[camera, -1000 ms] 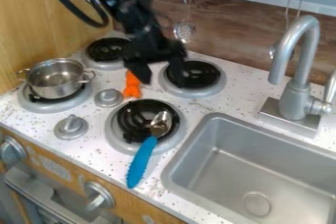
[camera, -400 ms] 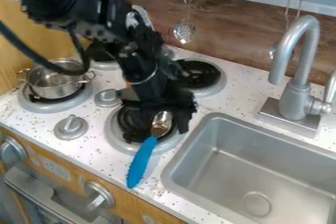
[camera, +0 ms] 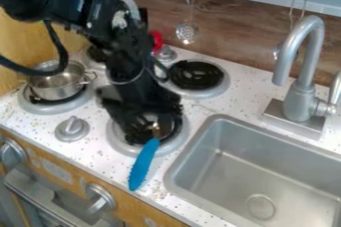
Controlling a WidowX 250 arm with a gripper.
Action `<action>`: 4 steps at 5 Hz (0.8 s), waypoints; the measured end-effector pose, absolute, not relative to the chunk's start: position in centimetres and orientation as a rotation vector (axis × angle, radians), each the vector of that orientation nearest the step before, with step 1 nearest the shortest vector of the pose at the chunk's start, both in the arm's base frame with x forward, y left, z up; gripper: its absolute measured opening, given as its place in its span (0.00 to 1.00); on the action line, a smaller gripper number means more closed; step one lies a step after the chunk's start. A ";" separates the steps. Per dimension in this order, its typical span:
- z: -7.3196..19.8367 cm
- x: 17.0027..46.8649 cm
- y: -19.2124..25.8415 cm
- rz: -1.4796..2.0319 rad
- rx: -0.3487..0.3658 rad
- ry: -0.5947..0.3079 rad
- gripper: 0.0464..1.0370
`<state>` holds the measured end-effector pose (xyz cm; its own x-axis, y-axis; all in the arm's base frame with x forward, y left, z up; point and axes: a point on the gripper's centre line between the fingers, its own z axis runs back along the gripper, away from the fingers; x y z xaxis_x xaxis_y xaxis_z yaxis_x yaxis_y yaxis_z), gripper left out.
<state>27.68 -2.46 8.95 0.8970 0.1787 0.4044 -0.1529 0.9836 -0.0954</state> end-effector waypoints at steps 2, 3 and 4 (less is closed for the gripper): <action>4.4 27.6 -1.5 0.166 -0.040 -0.320 0.96; 2.7 27.8 -1.1 0.144 -0.029 -0.273 0.96; 2.4 28.0 -0.3 0.171 -0.030 -0.290 0.91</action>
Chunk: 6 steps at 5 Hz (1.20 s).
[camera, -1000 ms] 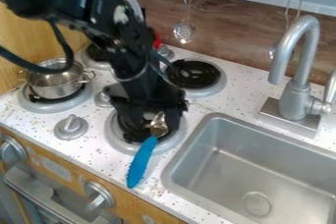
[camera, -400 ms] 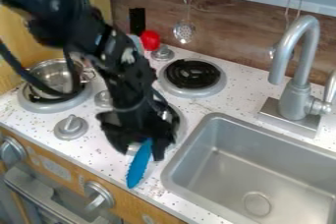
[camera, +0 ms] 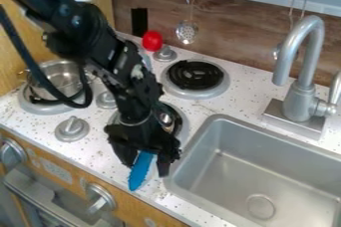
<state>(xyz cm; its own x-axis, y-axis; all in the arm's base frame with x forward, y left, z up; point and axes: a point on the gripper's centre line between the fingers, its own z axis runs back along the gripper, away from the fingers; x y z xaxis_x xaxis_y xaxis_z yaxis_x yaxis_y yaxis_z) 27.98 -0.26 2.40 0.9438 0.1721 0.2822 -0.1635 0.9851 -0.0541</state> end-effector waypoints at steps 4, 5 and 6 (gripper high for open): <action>1.7 28.5 1.3 0.158 -0.001 -0.287 0.06; 1.4 28.6 1.6 0.188 -0.036 -0.287 0.22; 2.4 29.2 1.6 0.199 -0.059 -0.335 0.41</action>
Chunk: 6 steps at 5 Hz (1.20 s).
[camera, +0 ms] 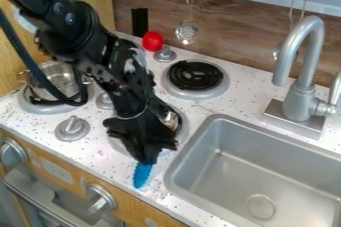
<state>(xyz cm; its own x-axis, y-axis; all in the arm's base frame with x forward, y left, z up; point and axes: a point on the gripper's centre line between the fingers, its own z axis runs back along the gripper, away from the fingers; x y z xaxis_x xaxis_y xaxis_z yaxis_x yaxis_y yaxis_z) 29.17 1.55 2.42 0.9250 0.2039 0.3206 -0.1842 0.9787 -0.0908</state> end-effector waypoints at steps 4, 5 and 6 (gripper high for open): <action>0.9 29.2 1.1 0.180 -0.077 -0.298 0.96; 0.6 29.2 1.3 0.202 -0.071 -0.290 0.91; 0.8 29.2 1.6 0.201 -0.053 -0.319 0.65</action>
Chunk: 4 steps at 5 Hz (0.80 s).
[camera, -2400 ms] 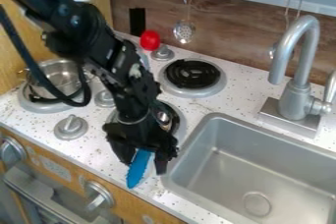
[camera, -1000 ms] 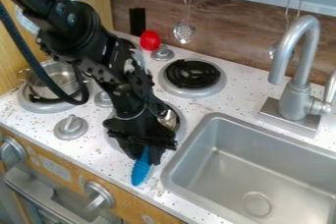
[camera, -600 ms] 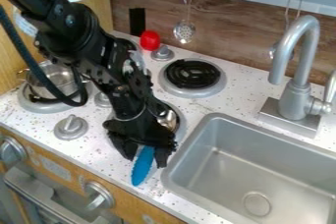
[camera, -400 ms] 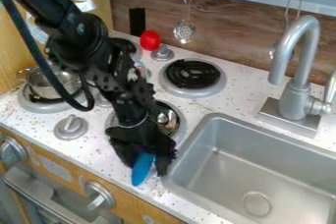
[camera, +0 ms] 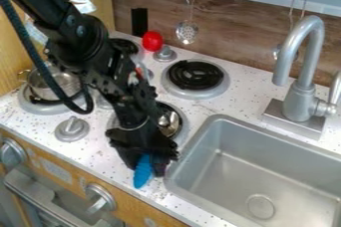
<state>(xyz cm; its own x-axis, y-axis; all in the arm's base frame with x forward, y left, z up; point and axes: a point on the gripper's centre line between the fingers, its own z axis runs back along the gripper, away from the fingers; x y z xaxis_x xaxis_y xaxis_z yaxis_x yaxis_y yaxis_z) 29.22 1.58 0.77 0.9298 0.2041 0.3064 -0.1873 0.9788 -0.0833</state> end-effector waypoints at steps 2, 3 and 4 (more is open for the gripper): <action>3.2 29.6 0.3 0.126 -0.067 -0.386 0.43; 5.6 30.3 -1.6 0.077 -0.064 -0.415 0.43; 8.3 34.4 -2.9 0.036 -0.116 -0.474 0.43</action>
<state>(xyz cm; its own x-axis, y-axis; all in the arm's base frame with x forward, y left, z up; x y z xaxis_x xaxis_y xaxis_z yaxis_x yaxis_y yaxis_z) 34.39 -2.92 8.25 0.8894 0.0616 0.4529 -0.0079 0.9928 -0.1195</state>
